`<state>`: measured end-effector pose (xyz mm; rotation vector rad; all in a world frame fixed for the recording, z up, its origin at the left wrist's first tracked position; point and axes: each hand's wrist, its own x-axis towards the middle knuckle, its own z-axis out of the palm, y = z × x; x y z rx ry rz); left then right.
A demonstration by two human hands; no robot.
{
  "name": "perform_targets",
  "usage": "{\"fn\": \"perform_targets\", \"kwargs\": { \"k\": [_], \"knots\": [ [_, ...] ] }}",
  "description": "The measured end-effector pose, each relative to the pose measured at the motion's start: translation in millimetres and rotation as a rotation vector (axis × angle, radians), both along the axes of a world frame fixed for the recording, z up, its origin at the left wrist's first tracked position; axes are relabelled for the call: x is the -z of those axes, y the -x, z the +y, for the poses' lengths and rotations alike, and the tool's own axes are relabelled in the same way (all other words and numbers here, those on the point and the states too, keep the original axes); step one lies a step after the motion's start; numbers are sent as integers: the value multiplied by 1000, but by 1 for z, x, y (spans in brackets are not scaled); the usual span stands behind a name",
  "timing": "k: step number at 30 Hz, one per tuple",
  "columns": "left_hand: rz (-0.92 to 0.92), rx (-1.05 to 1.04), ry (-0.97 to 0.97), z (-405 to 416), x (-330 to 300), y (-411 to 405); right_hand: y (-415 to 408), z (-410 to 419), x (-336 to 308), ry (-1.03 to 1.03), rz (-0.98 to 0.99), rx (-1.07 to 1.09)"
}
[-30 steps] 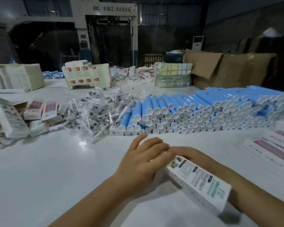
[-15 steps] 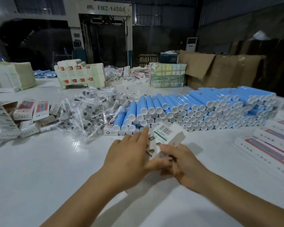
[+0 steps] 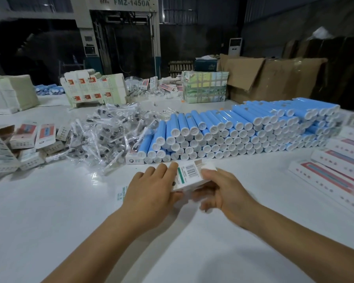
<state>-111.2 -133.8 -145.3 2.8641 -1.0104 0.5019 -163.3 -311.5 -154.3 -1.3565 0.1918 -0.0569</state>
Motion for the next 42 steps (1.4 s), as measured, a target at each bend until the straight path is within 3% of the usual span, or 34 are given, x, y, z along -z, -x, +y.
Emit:
{"fn": "perform_targets", "kwargs": {
  "k": [4, 9, 17, 23, 26, 29, 34, 38, 42],
  "knots": [
    [-54, -1, -68, -1, 10, 2, -16, -17, -26, 511, -160, 375],
    [-77, 43, -124, -8, 18, 5, -86, -5, -91, 1133, -344, 257],
    [-39, 94, -94, -5, 19, 1, -200, 41, -119, 1905, 74, 78],
    [-42, 89, -81, -5, 20, -1, -227, 55, -107, 2100, 226, 26],
    [-45, 88, -75, -5, 21, -1, -229, 55, -111, 2045, 259, 4],
    [-43, 80, -81, -5, 22, -2, -220, 50, -121, 1877, 154, 58],
    [-61, 50, -70, 0, 24, -6, -159, 12, -137, 1080, -147, 203],
    [-56, -26, -17, 0, 23, -6, -80, -38, -98, 454, -345, 424],
    [-55, -77, 20, -1, 21, -5, -27, -55, -35, 186, -288, 606]
  ]
}}
